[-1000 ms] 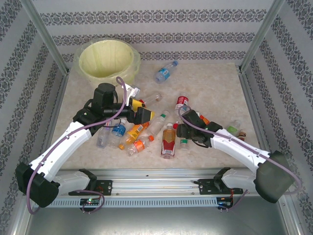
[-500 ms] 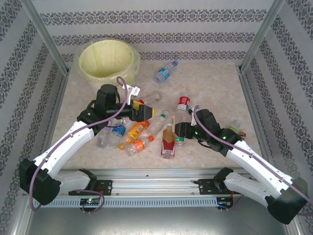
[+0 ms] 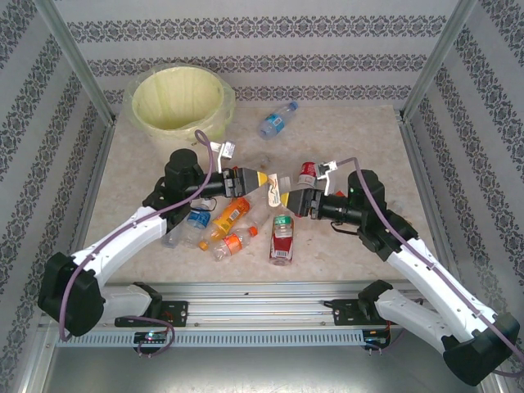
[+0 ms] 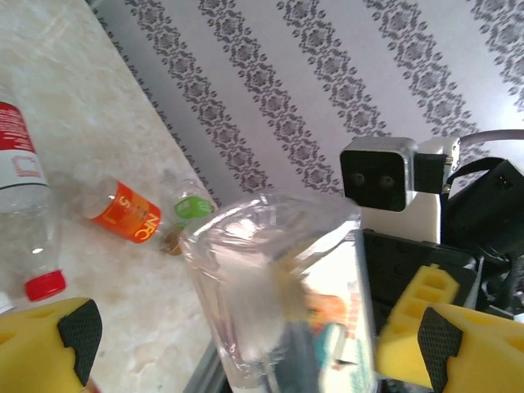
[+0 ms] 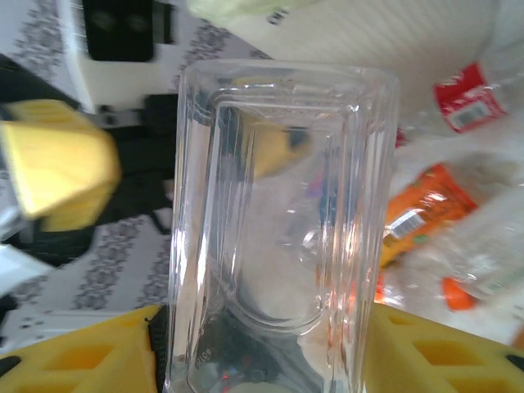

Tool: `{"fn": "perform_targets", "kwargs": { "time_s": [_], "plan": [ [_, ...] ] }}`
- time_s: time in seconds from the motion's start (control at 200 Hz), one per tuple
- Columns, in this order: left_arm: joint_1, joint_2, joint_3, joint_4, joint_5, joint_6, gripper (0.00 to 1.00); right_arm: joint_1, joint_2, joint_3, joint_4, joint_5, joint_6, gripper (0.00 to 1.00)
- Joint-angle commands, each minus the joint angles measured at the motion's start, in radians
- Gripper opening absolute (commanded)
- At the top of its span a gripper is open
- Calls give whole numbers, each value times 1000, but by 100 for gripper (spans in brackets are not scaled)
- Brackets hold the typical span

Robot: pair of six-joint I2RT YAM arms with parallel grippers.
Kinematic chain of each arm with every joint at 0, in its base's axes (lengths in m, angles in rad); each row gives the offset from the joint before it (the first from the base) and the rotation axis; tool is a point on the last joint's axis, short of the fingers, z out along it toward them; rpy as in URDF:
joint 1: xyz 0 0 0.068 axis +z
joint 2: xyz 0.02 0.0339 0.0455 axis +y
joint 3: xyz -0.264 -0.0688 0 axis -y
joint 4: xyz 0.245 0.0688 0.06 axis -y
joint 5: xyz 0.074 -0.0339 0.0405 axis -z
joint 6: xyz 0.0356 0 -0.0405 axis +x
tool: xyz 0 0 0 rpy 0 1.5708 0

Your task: Put the plastic bottles in the bin

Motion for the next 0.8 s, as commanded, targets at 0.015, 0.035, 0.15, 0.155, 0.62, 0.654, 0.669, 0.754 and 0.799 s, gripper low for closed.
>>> {"fn": "perform_targets", "kwargs": {
  "time_s": [0.015,0.035,0.15,0.155,0.62,0.654,0.669,0.754,0.799],
  "plan": [
    [-16,14,-15,251,51,-144,100,-14,-11,28,162,-125,106,59],
    [-16,19,-17,268,54,-155,100,-15,-11,27,177,-133,116,59],
    [-17,44,-28,407,82,-255,100,-17,-5,20,253,-162,176,59],
    [-16,46,-28,415,83,-262,100,-17,-5,20,256,-164,178,59],
    [-18,100,-52,692,140,-475,83,-19,30,19,336,-177,226,59],
    [-19,96,-52,693,142,-477,81,-19,32,18,335,-175,224,59],
    [-19,96,-52,693,143,-479,80,-19,34,17,335,-175,224,59],
    [-19,90,-50,690,152,-482,74,-19,38,13,339,-176,224,59],
    [-19,87,-47,690,156,-483,71,-19,43,13,339,-176,222,59]
  ]
}}
